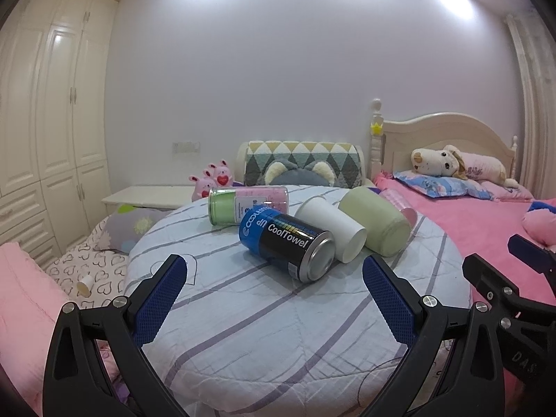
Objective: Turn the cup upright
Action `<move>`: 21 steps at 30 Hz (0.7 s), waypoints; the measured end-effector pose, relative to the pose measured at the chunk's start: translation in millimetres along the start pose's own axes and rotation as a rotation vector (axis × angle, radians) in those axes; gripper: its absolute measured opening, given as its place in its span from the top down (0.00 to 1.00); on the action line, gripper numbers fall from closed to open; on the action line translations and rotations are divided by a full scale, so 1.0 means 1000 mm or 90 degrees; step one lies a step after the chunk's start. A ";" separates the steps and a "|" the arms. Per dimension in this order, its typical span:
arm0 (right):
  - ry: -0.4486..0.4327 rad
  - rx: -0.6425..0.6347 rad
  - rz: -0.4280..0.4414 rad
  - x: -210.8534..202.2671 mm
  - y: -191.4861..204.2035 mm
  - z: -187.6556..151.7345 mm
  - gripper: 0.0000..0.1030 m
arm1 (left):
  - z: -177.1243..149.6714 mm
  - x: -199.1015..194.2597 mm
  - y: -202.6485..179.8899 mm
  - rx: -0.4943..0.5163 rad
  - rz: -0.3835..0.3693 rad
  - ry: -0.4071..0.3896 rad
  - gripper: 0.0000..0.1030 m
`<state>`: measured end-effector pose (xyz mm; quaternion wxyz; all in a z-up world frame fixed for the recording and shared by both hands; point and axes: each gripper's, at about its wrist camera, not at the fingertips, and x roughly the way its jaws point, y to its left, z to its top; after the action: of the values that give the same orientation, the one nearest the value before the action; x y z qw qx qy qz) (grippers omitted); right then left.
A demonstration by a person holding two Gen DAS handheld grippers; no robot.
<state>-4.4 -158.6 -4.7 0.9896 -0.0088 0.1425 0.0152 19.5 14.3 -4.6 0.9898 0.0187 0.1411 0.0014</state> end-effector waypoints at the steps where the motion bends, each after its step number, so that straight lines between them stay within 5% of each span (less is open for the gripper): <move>1: 0.006 0.003 0.000 0.003 -0.001 0.000 0.21 | 0.001 0.004 0.000 -0.002 -0.002 0.010 0.01; 7: 0.049 0.022 -0.004 0.024 -0.009 0.004 0.21 | 0.006 0.029 0.005 -0.010 -0.016 0.069 0.01; 21: 0.093 0.035 -0.030 0.077 -0.035 0.058 0.21 | 0.055 0.089 0.013 -0.022 -0.053 0.112 0.01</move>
<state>86.7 -190.6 30.1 0.9766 0.0138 0.2142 -0.0126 120.3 25.8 23.9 0.9730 -0.0046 0.2282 -0.0358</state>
